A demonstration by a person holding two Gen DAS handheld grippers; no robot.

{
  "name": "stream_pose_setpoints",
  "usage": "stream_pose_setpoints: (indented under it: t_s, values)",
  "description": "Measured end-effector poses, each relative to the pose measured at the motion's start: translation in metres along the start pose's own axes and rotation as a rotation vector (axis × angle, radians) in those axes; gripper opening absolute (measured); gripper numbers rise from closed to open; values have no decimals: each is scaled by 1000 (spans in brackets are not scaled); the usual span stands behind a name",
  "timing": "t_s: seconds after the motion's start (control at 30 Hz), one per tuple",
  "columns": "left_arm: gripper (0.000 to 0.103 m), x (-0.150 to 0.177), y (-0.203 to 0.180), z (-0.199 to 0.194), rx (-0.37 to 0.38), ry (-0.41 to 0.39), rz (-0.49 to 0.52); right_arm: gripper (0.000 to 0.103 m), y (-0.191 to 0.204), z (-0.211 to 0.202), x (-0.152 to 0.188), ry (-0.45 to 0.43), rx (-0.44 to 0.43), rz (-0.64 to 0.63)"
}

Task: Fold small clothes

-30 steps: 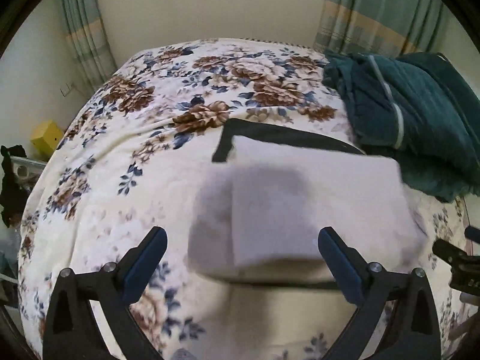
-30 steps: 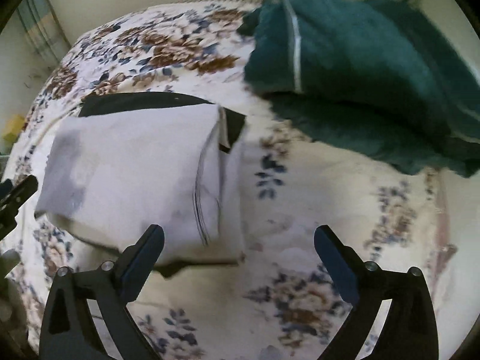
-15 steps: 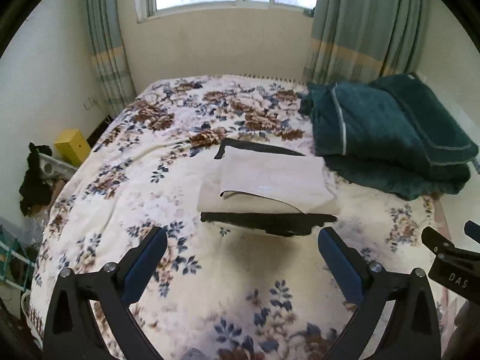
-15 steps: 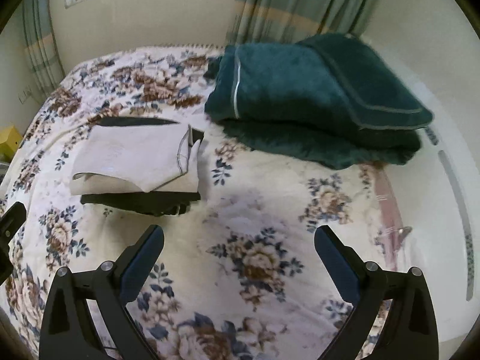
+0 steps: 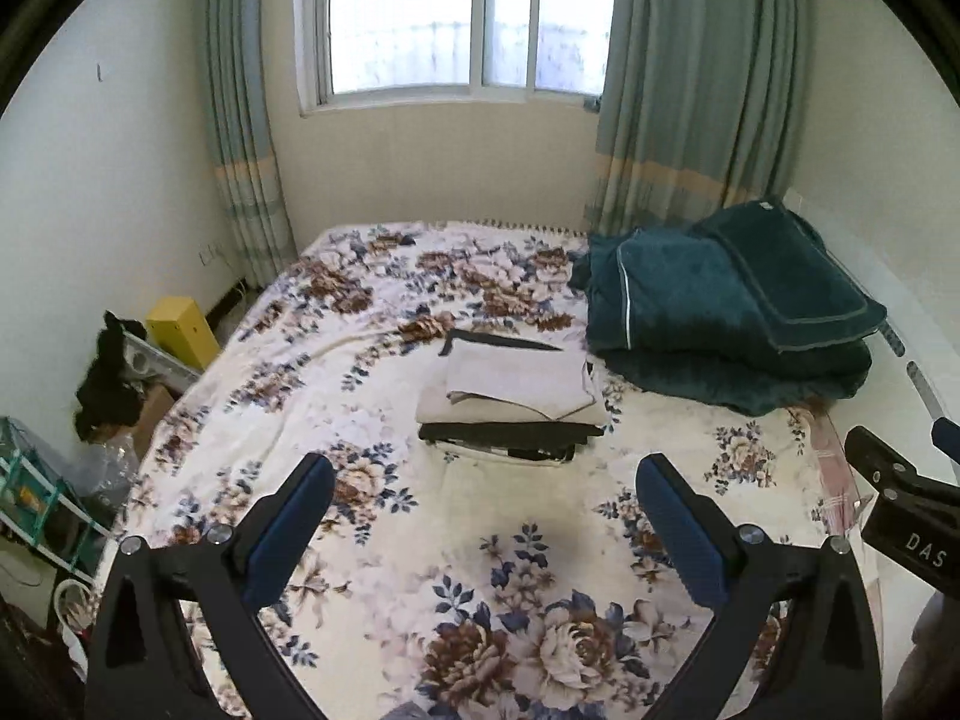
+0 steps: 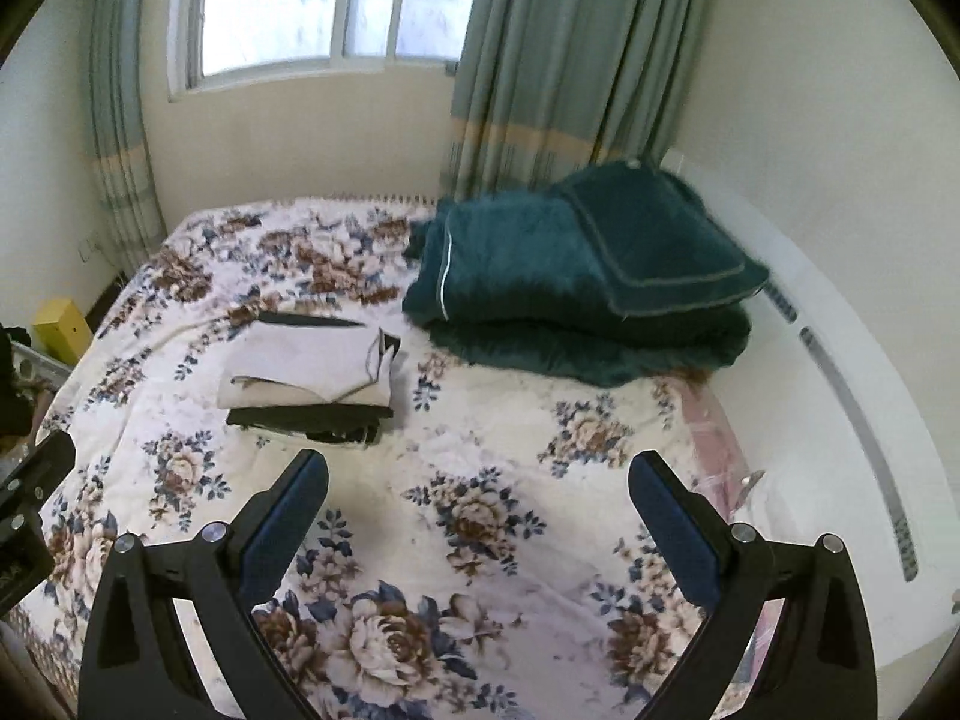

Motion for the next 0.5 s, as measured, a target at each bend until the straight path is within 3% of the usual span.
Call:
stream_pose_setpoints:
  t_s: [0.2,0.5]
  values:
    - [103,-3,0,-62,-5,-66,-10,102,-14,-81,6,-57,-60,2]
    - [103,-3,-6,-112,-23,-145,1,102,-28,-137,-6,-144,-101,-6]
Point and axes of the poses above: each gripper's, at about its wrist camera, not at the fingertips, and z roughly the way its jaws point, y to its left, x to its underside, the point moved 7 cm from there along z, roughly the way its jaws point, and after that the axes turned 7 degrees about z, right-handed, at the moved point
